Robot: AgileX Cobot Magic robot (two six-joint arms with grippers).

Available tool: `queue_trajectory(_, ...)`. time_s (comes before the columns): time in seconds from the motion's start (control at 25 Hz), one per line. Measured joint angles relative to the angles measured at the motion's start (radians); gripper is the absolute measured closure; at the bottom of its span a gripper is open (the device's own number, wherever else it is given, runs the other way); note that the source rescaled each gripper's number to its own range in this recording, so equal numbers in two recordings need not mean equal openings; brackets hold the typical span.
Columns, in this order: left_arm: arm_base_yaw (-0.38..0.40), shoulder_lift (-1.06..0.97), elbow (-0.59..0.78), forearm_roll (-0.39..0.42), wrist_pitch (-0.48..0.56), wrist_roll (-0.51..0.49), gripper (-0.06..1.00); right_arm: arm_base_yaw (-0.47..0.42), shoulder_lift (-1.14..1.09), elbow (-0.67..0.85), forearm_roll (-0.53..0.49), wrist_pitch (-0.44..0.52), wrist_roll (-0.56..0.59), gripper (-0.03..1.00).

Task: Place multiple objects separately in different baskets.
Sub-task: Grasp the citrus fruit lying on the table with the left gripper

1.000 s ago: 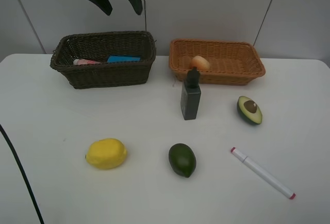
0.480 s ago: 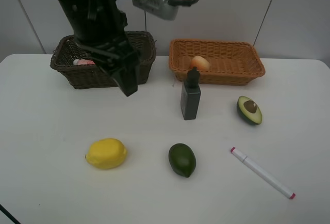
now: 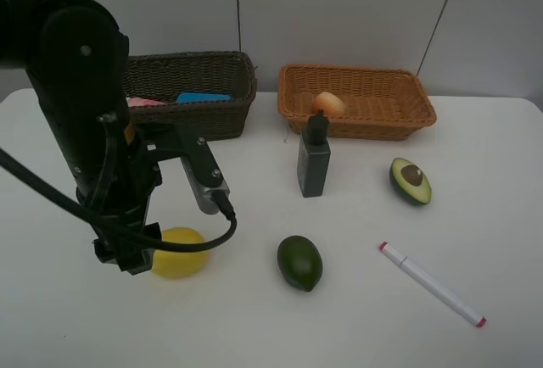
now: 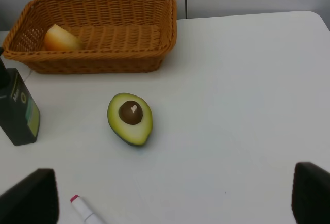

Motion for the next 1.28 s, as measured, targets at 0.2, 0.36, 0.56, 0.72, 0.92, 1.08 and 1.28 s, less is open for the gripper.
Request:
queue_trajectory(0.2,-0.001,0.032,0.042,0.002,-0.14,0.004,0.01,0.0,0.0,0.0,0.0,0.0,0.0,-0.03)
queue_trajectory(0.36,-0.001,0.093,0.042,0.002,-0.239,0.004,0.01,0.0,0.0,0.0,0.0,0.0,0.0,-0.03)
queue_trajectory(0.56,-0.001,0.191,0.044,0.002,-0.311,0.004,0.01,0.0,0.0,0.0,0.0,0.0,0.0,-0.03)
queue_trajectory(0.72,-0.001,0.245,0.044,0.001,-0.324,0.004,0.01,0.0,0.0,0.0,0.0,0.0,0.0,-0.03)
queue_trajectory(0.92,-0.001,0.261,0.044,0.0,-0.324,0.004,0.27,0.0,0.0,0.0,0.0,0.0,0.0,-0.03)
queue_trajectory(1.08,-0.001,0.261,0.038,-0.001,-0.299,-0.011,0.36,0.0,0.0,0.0,0.0,0.0,0.0,-0.03)
queue_trajectory(1.28,-0.001,0.232,-0.096,-0.001,-0.109,-0.126,0.36,0.0,0.0,0.0,0.0,0.0,0.0,-0.03)
